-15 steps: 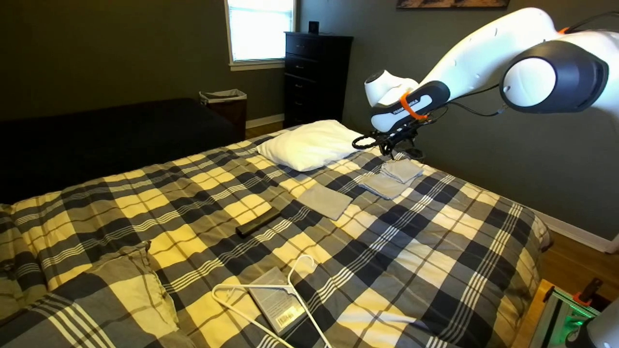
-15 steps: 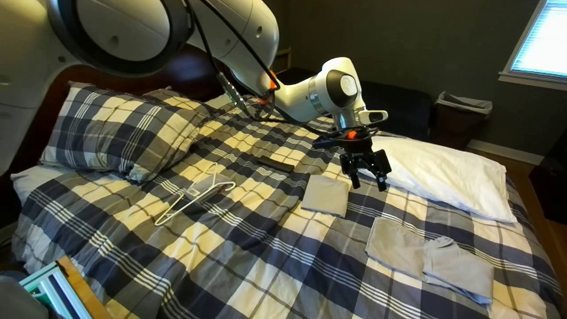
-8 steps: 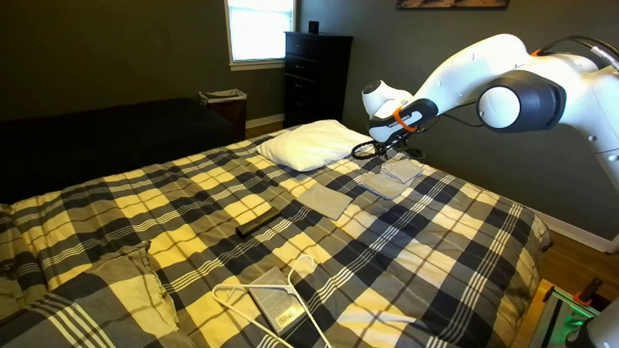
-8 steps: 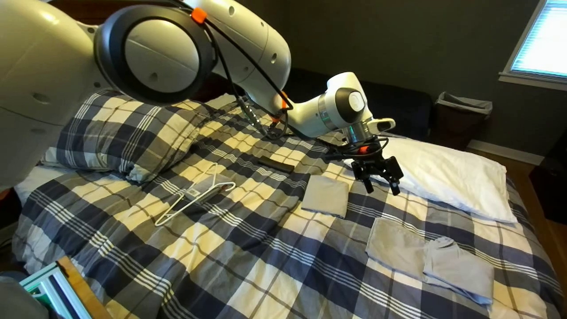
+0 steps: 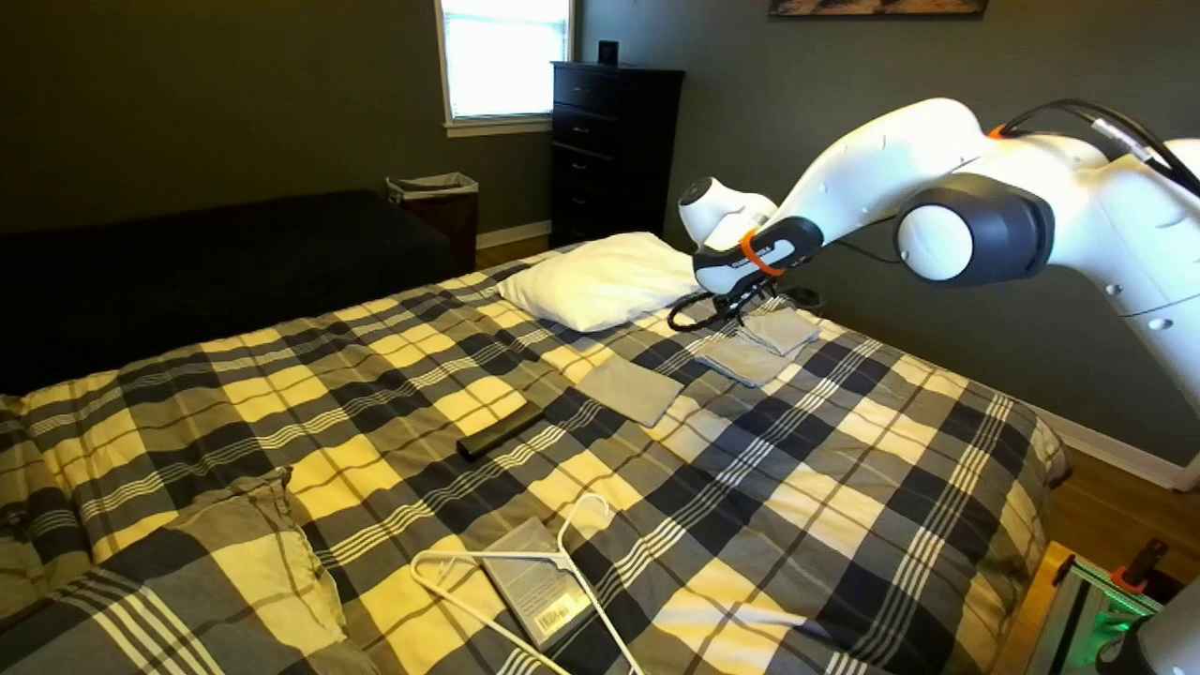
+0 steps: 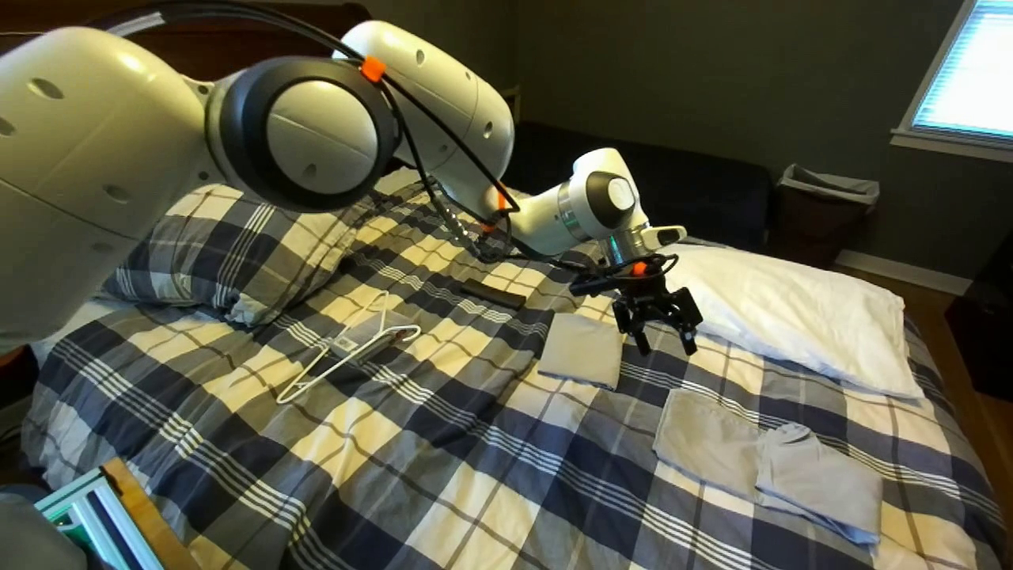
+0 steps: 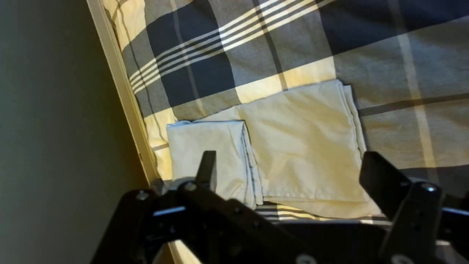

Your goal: Move the grey t-shirt to the left and unfold it

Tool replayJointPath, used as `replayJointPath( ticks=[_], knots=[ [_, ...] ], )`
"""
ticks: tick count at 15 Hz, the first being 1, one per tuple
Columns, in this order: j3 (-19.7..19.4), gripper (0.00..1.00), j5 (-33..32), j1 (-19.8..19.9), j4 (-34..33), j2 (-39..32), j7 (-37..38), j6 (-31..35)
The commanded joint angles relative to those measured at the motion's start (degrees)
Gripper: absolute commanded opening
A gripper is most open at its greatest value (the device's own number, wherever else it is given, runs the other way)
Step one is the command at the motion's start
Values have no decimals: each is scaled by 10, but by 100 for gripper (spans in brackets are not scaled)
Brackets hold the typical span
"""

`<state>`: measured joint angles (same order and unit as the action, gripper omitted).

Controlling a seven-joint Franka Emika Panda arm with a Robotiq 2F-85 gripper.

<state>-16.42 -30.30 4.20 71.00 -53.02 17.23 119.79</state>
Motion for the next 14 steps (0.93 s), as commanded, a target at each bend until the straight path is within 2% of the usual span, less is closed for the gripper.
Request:
replayJointPath(
  ticks=[1,5,8,14],
  knots=[
    [-1,100,0,0,-89,-97,-43,21],
    [-2,100,17,13,-165,-181,-69,63],
    [26,100,62,58,-209,-222,-137,107],
    [71,100,92,118,-319,-299,-254,82]
  ],
)
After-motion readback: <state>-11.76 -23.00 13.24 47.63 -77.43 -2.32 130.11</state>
